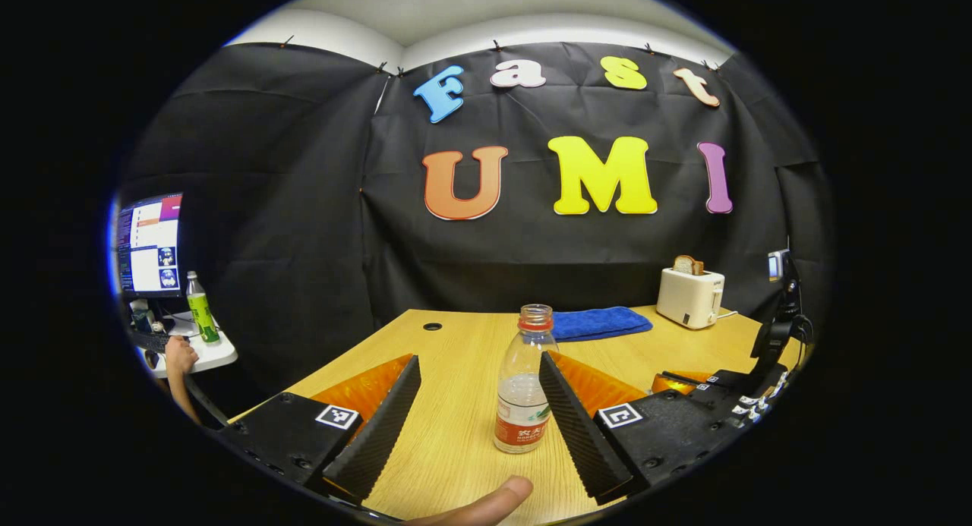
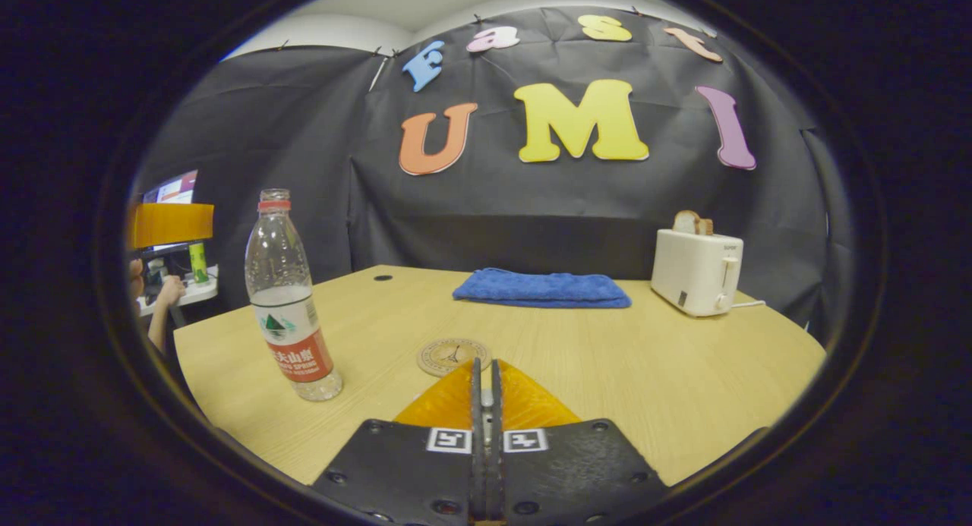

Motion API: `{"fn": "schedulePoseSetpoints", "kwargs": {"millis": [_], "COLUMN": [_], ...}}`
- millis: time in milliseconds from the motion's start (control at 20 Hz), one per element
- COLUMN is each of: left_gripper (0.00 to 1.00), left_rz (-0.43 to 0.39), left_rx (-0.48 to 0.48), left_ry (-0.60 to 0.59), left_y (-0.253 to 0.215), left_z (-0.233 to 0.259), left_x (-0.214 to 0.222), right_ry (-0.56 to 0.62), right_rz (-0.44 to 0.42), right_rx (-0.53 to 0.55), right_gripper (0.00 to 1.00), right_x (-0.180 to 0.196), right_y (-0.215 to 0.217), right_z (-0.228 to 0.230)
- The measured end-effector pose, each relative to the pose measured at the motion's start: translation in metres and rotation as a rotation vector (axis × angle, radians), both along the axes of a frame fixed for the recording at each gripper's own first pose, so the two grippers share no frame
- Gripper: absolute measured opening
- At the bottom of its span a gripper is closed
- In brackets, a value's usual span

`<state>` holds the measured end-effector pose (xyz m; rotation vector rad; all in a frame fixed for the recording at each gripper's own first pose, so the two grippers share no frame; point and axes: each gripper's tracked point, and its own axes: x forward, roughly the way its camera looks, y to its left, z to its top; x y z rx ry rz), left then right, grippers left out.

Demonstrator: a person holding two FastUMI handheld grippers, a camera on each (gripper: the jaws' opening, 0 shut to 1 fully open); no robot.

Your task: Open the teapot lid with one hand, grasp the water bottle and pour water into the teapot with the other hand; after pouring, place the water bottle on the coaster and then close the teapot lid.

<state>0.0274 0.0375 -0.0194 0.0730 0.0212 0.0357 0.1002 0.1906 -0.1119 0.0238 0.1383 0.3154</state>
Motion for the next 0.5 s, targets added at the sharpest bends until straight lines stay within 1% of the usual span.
{"fn": "schedulePoseSetpoints", "kwargs": {"millis": [100, 350, 500], "left_gripper": [0.98, 0.98, 0.98], "left_rz": [-0.027, -0.056, -0.105], "left_rx": [-0.001, -0.003, -0.019], "left_ry": [0.004, 0.049, 0.044], "left_y": [-0.005, -0.006, -0.014], "left_z": [-0.004, -0.022, -0.027], "left_x": [0.003, 0.011, 0.017], "right_ry": [-0.02, -0.078, -0.079], "right_rz": [0.001, 0.001, -0.015], "right_rx": [-0.02, 0.023, 0.044], "right_gripper": [0.01, 0.0, 0.0], "right_x": [0.001, -0.011, -0.025], "right_y": [0.0, -0.01, -0.025], "right_z": [0.005, 0.035, 0.047]}}
